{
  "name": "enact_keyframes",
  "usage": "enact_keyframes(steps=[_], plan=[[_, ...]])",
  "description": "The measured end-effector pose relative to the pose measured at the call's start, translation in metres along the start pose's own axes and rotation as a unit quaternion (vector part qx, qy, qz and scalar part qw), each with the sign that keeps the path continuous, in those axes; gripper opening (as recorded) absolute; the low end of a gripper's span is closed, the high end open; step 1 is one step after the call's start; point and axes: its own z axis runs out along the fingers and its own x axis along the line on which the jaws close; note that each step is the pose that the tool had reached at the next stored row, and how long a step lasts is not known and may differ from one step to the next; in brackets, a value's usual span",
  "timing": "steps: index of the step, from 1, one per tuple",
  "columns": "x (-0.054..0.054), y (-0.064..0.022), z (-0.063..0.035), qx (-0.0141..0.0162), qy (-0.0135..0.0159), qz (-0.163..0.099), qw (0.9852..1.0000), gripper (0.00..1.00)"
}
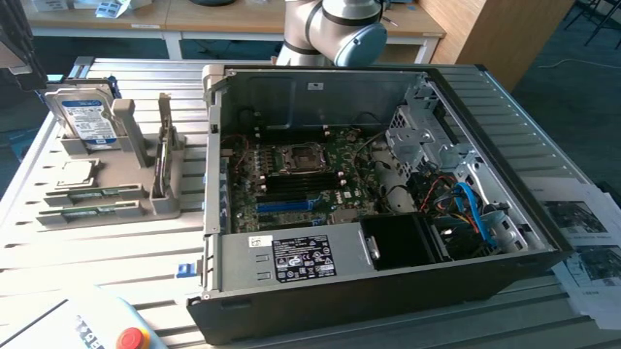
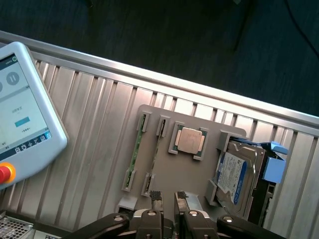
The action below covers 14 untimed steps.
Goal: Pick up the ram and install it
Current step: 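Pick up the ram and move it above insertion slot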
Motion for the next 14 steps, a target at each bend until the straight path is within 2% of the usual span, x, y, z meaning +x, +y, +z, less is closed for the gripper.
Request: enact_keyframes(steps=[14], plan=[[0.0,0.0,0.0,0.0,0.0001,-0.003,1.0,0.24]])
